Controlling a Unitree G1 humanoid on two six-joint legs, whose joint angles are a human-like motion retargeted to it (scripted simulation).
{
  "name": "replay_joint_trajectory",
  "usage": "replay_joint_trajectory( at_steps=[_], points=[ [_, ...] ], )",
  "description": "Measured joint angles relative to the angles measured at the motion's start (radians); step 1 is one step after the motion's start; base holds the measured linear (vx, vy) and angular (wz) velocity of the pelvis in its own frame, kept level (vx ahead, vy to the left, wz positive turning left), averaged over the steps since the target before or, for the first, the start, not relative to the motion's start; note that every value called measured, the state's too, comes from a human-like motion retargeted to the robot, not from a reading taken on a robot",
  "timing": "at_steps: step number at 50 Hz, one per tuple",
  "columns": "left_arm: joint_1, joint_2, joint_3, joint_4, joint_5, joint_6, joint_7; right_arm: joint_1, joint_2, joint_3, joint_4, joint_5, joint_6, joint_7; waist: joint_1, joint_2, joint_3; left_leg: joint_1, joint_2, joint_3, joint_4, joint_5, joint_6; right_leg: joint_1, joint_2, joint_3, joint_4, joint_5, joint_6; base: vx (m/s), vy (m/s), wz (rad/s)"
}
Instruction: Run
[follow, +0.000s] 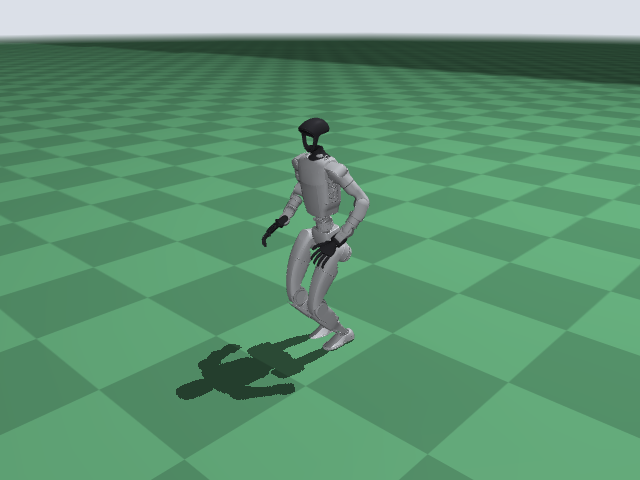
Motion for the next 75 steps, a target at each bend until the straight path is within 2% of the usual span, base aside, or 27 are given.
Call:
replay_joint_trajectory(
  at_steps=[4, 7, 10, 12, 15, 18, 20, 22, 25, 28, 30, 32, 35, 38, 41, 45, 47, 50, 52, 55, 57, 60, 63, 65, 67, 70, 75],
  points=[
    [-0.132, -0.065, -0.054, 0.155, 0.011, 0.055, 0.088, -0.079, 0.073, 0.1, 0.243, -0.039, 0.031, -0.029, -0.045, -0.065, 0.035, -0.07, -0.049, 0.03, 0.135, -0.175, 0.093, -0.07, -0.071, -0.003, 0.212, -0.229, -0.015, 0.03, 0.05, 0.18],
    [-0.249, -0.148, -0.09, 0.308, -0.006, 0.085, 0.146, -0.106, 0.144, 0.14, 0.444, -0.007, 0.032, -0.034, -0.118, -0.121, 0.044, -0.079, -0.107, 0.059, 0.111, -0.175, 0.123, -0.153, -0.161, 0.005, 0.345, -0.248, -0.017, 0.2, 0.04, 0.28],
    [-0.307, -0.201, -0.093, 0.344, -0.054, 0.074, 0.149, -0.06, 0.161, 0.137, 0.551, 0.043, 0.023, -0.011, -0.157, -0.113, 0.044, 0.015, -0.121, 0.044, 0.012, -0.175, 0.099, -0.184, -0.152, 0.013, 0.321, -0.221, -0.026, 0.45, 0.02, -0.77],
    [-0.316, -0.207, -0.085, 0.302, -0.094, 0.055, 0.128, -0.013, 0.143, 0.128, 0.579, 0.073, 0.019, 0.008, -0.148, -0.067, 0.049, 0.114, -0.082, 0.015, -0.059, -0.125, 0.033, -0.16, -0.079, 0.004, 0.203, -0.16, -0.031, 0.6, 0.0, -1.56],
    [-0.324, -0.194, -0.068, 0.21, -0.162, 0.008, 0.102, 0.05, 0.103, 0.112, 0.596, 0.109, 0.018, 0.031, -0.14, -0.009, 0.039, 0.223, -0.02, -0.003, -0.176, 0.107, -0.096, -0.123, 0.01, -0.006, -0.016, -0.038, -0.024, 0.61, 0.0, -1.29],
    [-0.333, -0.175, -0.048, 0.136, -0.206, -0.033, 0.092, 0.1, 0.064, 0.092, 0.598, 0.128, 0.02, 0.05, -0.121, 0.02, 0.025, 0.247, 0.017, -0.006, -0.179, 0.26, -0.163, -0.103, 0.061, -0.018, -0.17, 0.026, -0.012, 0.56, 0.01, -0.97],
    [-0.337, -0.173, -0.041, 0.113, -0.214, -0.047, 0.1, 0.122, 0.048, 0.085, 0.6, 0.126, 0.022, 0.051, -0.105, 0.025, 0.02, 0.235, 0.032, 0.002, -0.09, 0.287, -0.17, -0.112, 0.072, -0.034, -0.165, 0.009, -0.019, 0.5, 0.03, -0.85],
    [-0.34, -0.171, -0.028, 0.103, -0.225, -0.048, 0.112, 0.124, 0.028, 0.08, 0.594, 0.116, 0.027, 0.048, -0.082, 0.03, 0.018, 0.216, 0.057, 0.006, 0.037, 0.273, -0.159, -0.101, 0.075, -0.059, -0.119, -0.055, -0.059, 0.52, 0.03, -0.76],
    [-0.328, -0.184, 0.004, 0.131, -0.249, -0.029, 0.153, 0.083, 0.004, 0.083, 0.585, 0.077, 0.042, 0.03, -0.05, 0.036, 0.046, 0.168, 0.119, 0.015, 0.283, 0.205, -0.126, -0.066, 0.073, -0.095, 0.015, -0.238, -0.15, 0.55, 0.03, -0.71],
    [-0.285, -0.217, 0.059, 0.234, -0.281, 0.012, 0.228, -0.036, 0.004, 0.091, 0.547, 0.041, 0.043, -0.03, 0.012, 0.075, 0.064, 0.022, 0.274, 0.015, 0.469, 0.107, -0.075, -0.045, 0.14, -0.1, 0.01, -0.257, -0.217, 0.56, 0.06, -1.34],
    [-0.248, -0.246, 0.097, 0.328, -0.317, 0.035, 0.274, -0.136, 0.01, 0.079, 0.485, 0.054, 0.032, -0.078, 0.042, 0.098, 0.072, -0.089, 0.346, -0.008, 0.516, 0.043, -0.039, -0.005, 0.184, -0.08, -0.013, -0.257, -0.231, 0.71, 0.11, -1.22],
    [-0.198, -0.265, 0.124, 0.402, -0.357, 0.04, 0.293, -0.217, 0.009, 0.052, 0.37, 0.097, 0.019, -0.113, 0.045, 0.085, 0.088, -0.165, 0.324, -0.015, 0.471, 0.013, -0.014, 0.077, 0.161, -0.058, -0.035, -0.257, -0.21, 0.86, 0.17, -0.53],
    [-0.075, -0.25, 0.144, 0.41, -0.399, 0.042, 0.28, -0.27, 0.003, 0.005, 0.173, 0.162, -0.009, -0.136, 0.03, 0.009, 0.097, -0.21, 0.174, 0.016, 0.275, 0.004, -0.002, 0.214, 0.065, 0.018, -0.028, -0.237, -0.133, 1.01, 0.2, 0.12],
    [0.029, -0.211, 0.171, 0.366, -0.429, 0.036, 0.257, -0.282, -0.009, -0.011, 0.043, 0.187, -0.024, -0.123, 0.02, -0.073, 0.083, -0.206, 0.003, 0.036, -0.023, 0.028, -0.017, 0.314, -0.057, 0.066, -0.021, -0.07, -0.03, 1.07, 0.19, 0.05],
    [0.085, -0.188, 0.185, 0.337, -0.426, 0.029, 0.247, -0.248, -0.002, 0.008, 0.029, 0.177, -0.028, -0.088, -0.003, -0.123, 0.073, -0.18, -0.114, 0.031, -0.117, 0.041, -0.006, 0.336, -0.143, 0.09, 0.134, 0.114, 0.034, 1.04, 0.14, 0.01],
    [0.034, -0.192, 0.186, 0.358, -0.378, 0.044, 0.277, -0.147, 0.072, 0.065, 0.2, 0.165, 0.006, -0.05, -0.059, -0.164, 0.095, -0.12, -0.174, 0.05, 0.047, -0.07, 0.074, 0.225, -0.23, 0.082, 0.511, 0.241, 0.014, 1.08, 0.05, -0.31],
    [-0.079, -0.199, 0.18, 0.406, -0.36, 0.064, 0.307, -0.113, 0.141, 0.091, 0.389, 0.172, 0.014, -0.049, -0.091, -0.182, 0.123, -0.015, -0.177, 0.052, 0.047, -0.139, 0.085, 0.106, -0.244, 0.081, 0.627, 0.185, -0.025, 1.13, 0.0, -0.74],
    [-0.214, -0.21, 0.159, 0.384, -0.36, 0.07, 0.313, 0.009, 0.189, 0.09, 0.593, 0.197, 0.025, -0.018, -0.153, -0.174, 0.122, 0.178, -0.179, 0.009, -0.06, -0.148, 0.05, -0.071, -0.257, 0.038, 0.606, 0.053, -0.068, 1.2, -0.07, -0.85],
    [-0.265, -0.199, 0.153, 0.298, -0.369, 0.052, 0.293, 0.099, 0.188, 0.073, 0.667, 0.227, 0.032, 0.007, -0.168, -0.124, 0.121, 0.316, -0.125, -0.029, -0.118, -0.066, -0.017, -0.13, -0.198, -0.02, 0.435, 0.011, -0.08, 1.29, -0.13, -1.39],
    [-0.298, -0.176, 0.133, 0.143, -0.39, -0.001, 0.267, 0.211, 0.172, 0.043, 0.731, 0.296, 0.049, 0.022, -0.179, -0.06, 0.1, 0.441, -0.029, -0.042, -0.144, 0.144, -0.127, -0.154, -0.099, -0.093, 0.081, 0.025, -0.05, 1.25, -0.16, -1.42],
    [-0.311, -0.157, 0.115, 0.06, -0.4, -0.032, 0.251, 0.255, 0.153, 0.013, 0.752, 0.329, 0.062, 0.017, -0.159, -0.023, 0.087, 0.455, 0.045, -0.03, -0.045, 0.246, -0.16, -0.132, -0.04, -0.145, -0.09, 0.021, -0.048, 1.17, -0.14, -1.4],
    [-0.312, -0.154, 0.096, 0.006, -0.397, -0.049, 0.244, 0.27, 0.124, -0.009, 0.769, 0.33, 0.076, -0.016, -0.133, -0.007, 0.07, 0.424, 0.127, 0.006, 0.214, 0.311, -0.131, -0.117, -0.029, -0.189, -0.016, -0.063, -0.127, 1.14, -0.09, -1.14],
    [-0.269, -0.161, 0.097, 0.06, -0.393, -0.007, 0.26, 0.155, 0.082, 0.009, 0.756, 0.252, 0.084, -0.092, -0.102, 0.021, 0.113, 0.305, 0.242, -0.008, 0.523, 0.233, -0.055, -0.066, 0.028, -0.193, 0.157, -0.242, -0.268, 1.09, -0.1, -1.18],
    [-0.243, -0.189, 0.106, 0.165, -0.385, 0.046, 0.279, -0.007, 0.075, 0.036, 0.715, 0.196, 0.082, -0.151, -0.071, 0.056, 0.135, 0.146, 0.326, -0.032, 0.643, 0.145, 0.001, -0.025, 0.112, -0.173, 0.147, -0.257, -0.314, 1.04, -0.06, -1.75],
    [-0.224, -0.222, 0.097, 0.28, -0.381, 0.078, 0.278, -0.175, 0.07, 0.046, 0.608, 0.195, 0.067, -0.195, -0.044, 0.076, 0.142, -0.026, 0.339, -0.051, 0.64, 0.082, 0.038, 0.062, 0.157, -0.144, 0.094, -0.257, -0.299, 1.16, 0.01, -1.65],
    [-0.127, -0.222, 0.07, 0.335, -0.398, 0.08, 0.253, -0.319, 0.043, 0.028, 0.332, 0.237, 0.022, -0.217, -0.031, 0.021, 0.143, -0.171, 0.214, 0.008, 0.453, 0.054, 0.05, 0.238, 0.116, -0.057, 0.05, -0.238, -0.199, 1.28, 0.08, -1.07],
    [0.043, -0.151, 0.091, 0.231, -0.432, 0.05, 0.232, -0.373, -0.016, 0.012, -0.021, 0.239, -0.033, -0.186, -0.01, -0.092, 0.108, -0.22, -0.052, 0.063, -0.056, 0.105, -0.032, 0.42, -0.028, 0.048, 0.074, 0.085, 0.0, 1.25, 0.09, -0.99]
  ],
)
